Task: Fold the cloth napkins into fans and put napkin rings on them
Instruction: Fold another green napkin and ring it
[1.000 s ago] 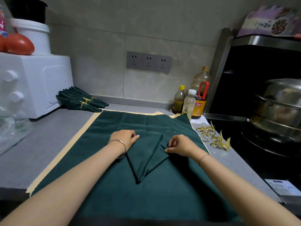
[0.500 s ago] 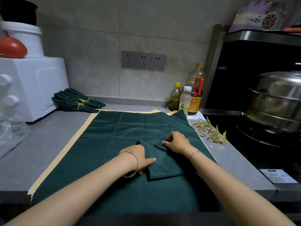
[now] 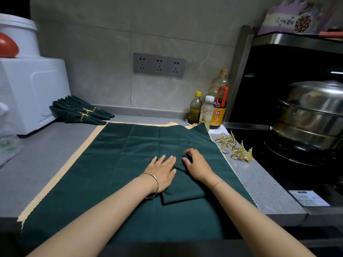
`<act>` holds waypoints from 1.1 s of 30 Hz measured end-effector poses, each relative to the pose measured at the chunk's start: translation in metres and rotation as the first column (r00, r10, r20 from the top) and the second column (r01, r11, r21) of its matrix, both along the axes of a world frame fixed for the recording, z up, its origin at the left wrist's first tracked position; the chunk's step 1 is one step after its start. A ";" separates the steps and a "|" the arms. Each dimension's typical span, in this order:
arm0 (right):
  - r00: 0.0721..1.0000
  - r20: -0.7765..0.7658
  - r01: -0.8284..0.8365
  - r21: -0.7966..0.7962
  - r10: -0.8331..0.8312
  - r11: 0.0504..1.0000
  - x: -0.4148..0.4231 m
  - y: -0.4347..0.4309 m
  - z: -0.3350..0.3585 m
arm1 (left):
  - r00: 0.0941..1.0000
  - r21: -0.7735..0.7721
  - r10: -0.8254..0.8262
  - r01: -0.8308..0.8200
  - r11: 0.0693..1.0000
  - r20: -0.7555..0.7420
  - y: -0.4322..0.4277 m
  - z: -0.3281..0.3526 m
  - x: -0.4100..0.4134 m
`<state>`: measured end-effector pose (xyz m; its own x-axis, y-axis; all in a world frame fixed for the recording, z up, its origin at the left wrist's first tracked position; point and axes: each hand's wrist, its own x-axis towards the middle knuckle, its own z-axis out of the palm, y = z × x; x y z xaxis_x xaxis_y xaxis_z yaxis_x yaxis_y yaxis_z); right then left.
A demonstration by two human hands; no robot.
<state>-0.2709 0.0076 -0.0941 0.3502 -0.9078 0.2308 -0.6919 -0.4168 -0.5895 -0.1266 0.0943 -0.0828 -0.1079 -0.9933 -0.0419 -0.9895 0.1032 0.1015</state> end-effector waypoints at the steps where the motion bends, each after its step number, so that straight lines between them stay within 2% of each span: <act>1: 0.996 0.079 -0.040 0.036 0.037 0.999 -0.003 0.001 0.003 | 1.000 0.001 0.001 -0.001 1.000 -0.008 0.000 -0.001 0.000; 3: 0.971 0.214 -0.135 0.101 0.111 0.986 -0.011 0.006 0.011 | 1.000 0.000 0.000 0.000 1.000 -0.017 -0.001 -0.002 0.000; 5: 0.954 0.228 -0.227 0.123 0.195 0.966 -0.021 0.015 0.020 | 1.000 -0.005 0.002 -0.002 1.000 -0.019 -0.002 -0.004 0.000; 12: 0.949 -0.056 -0.305 0.078 0.310 0.949 -0.065 0.045 0.020 | 0.999 -0.004 0.006 -0.006 1.000 -0.037 -0.002 -0.006 0.000; 21: 0.960 -0.103 -0.263 -0.019 0.259 0.965 -0.116 0.083 0.010 | 0.998 -0.007 -0.011 0.010 1.000 -0.062 -0.002 -0.009 0.003; 27: 0.922 -0.271 -0.317 -0.121 0.276 0.941 -0.111 0.094 0.016 | 0.969 -0.095 -0.104 0.085 0.992 -0.226 0.011 0.002 0.012; 30: 0.888 -0.376 -0.348 -0.177 0.263 0.921 -0.106 0.094 0.016 | 0.966 -0.173 -0.199 0.171 0.970 -0.163 0.033 0.016 0.019; 33: 0.875 -0.419 -0.355 -0.217 0.242 0.909 -0.103 0.094 0.017 | 0.965 -0.150 -0.257 0.247 0.957 -0.055 0.060 0.022 0.022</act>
<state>-0.3734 0.1011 -0.0767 0.7045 -0.6626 0.2544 -0.6512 -0.7460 -0.1397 -0.1046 0.1541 -0.0605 -0.3532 -0.9287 0.1134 -0.9198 0.3668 0.1391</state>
